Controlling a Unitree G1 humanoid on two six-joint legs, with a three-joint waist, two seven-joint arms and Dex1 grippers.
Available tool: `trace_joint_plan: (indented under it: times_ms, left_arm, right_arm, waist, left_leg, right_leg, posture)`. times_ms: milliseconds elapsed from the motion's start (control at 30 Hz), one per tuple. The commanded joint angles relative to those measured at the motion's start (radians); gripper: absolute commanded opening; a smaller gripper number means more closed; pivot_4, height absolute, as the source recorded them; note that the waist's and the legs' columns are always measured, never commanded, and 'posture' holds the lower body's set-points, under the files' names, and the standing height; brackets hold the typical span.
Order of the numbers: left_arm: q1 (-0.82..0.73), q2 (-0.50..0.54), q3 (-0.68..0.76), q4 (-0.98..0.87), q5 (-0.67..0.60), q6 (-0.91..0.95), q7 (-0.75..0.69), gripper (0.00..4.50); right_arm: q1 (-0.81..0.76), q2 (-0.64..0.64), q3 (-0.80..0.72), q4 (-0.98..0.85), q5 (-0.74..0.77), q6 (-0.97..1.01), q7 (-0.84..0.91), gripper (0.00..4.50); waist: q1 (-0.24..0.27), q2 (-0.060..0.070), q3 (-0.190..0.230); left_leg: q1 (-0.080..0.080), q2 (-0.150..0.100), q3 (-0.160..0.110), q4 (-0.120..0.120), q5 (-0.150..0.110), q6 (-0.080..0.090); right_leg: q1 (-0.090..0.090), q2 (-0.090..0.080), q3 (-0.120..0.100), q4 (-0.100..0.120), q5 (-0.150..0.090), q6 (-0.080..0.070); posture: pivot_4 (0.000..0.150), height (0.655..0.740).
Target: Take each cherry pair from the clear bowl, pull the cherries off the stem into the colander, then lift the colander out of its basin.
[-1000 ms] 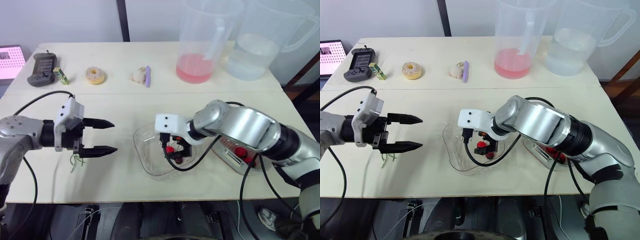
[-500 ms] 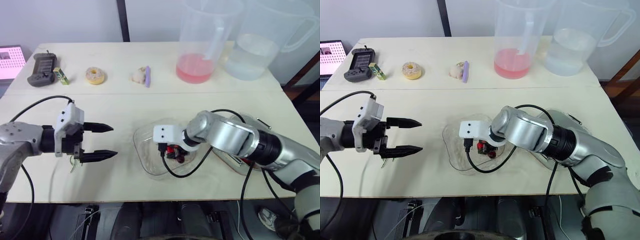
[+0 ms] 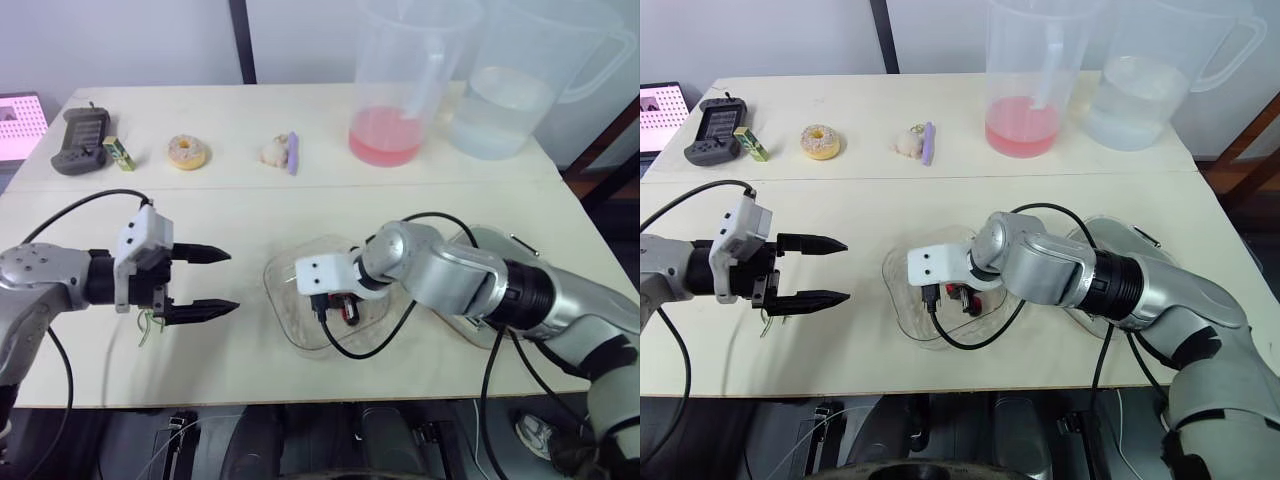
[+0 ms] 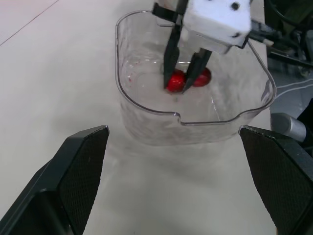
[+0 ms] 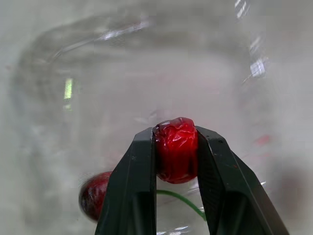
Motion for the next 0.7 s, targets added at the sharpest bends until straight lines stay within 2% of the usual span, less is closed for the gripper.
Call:
trace_joint_plan:
  times_ms: [33,167,267,433,600,700]
  left_arm:
    - [-0.027,-0.003,-0.010,-0.008,0.003,-0.014,-0.001,4.50]
    - [-0.031,-0.006,-0.018,-0.012,0.004,-0.014,0.002,4.50]
    - [-0.030,-0.009,-0.022,-0.018,0.005,-0.013,0.003,4.50]
    - [-0.041,-0.022,-0.041,-0.019,0.011,-0.014,0.011,4.50]
    - [-0.080,-0.038,-0.050,-0.002,0.000,-0.014,-0.001,4.50]
    - [-0.103,-0.043,-0.050,0.004,-0.016,-0.002,-0.014,4.50]
  right_arm:
    - [-0.029,0.012,0.019,0.036,-0.101,-0.152,0.058,0.87]
    - [-0.021,0.027,0.014,0.068,-0.176,-0.261,0.113,0.87]
    - [-0.014,0.033,-0.003,0.064,-0.214,-0.296,0.158,1.99]
    - [-0.028,0.010,-0.088,0.010,-0.237,-0.293,0.225,4.44]
    - [-0.010,0.000,-0.246,-0.078,-0.119,0.104,0.265,4.44]
    - [0.017,0.001,-0.289,-0.108,-0.066,0.262,0.243,4.44]
  waist:
    - [0.000,0.000,0.000]
    - [0.001,0.000,0.000]
    - [0.001,0.000,0.000]
    - [0.003,0.000,0.000]
    - [0.005,0.000,0.000]
    - [0.005,0.000,0.000]
  left_leg:
    - [0.000,0.000,0.000,0.000,0.000,0.000]
    - [0.000,0.000,0.000,0.000,0.000,0.000]
    - [0.000,0.000,0.000,0.000,0.000,0.000]
    - [0.000,0.000,0.000,0.000,0.000,0.000]
    - [0.000,0.000,0.000,0.001,0.000,0.000]
    - [0.001,0.000,-0.001,0.001,0.000,0.000]
  right_leg:
    - [0.000,0.000,0.000,0.000,0.000,0.000]
    - [0.000,0.000,0.000,0.001,0.000,0.000]
    - [0.000,0.000,0.000,0.001,0.000,0.000]
    - [-0.001,0.000,0.000,0.002,0.000,0.000]
    - [0.000,0.000,0.000,0.003,0.000,0.001]
    - [0.000,0.000,0.000,0.003,0.000,0.000]
  posture:
    - [0.150,0.7400]
    - [0.150,0.7400]
    - [0.150,0.7400]
    - [0.150,0.7400]
    - [0.150,0.7400]
    - [0.150,0.7400]
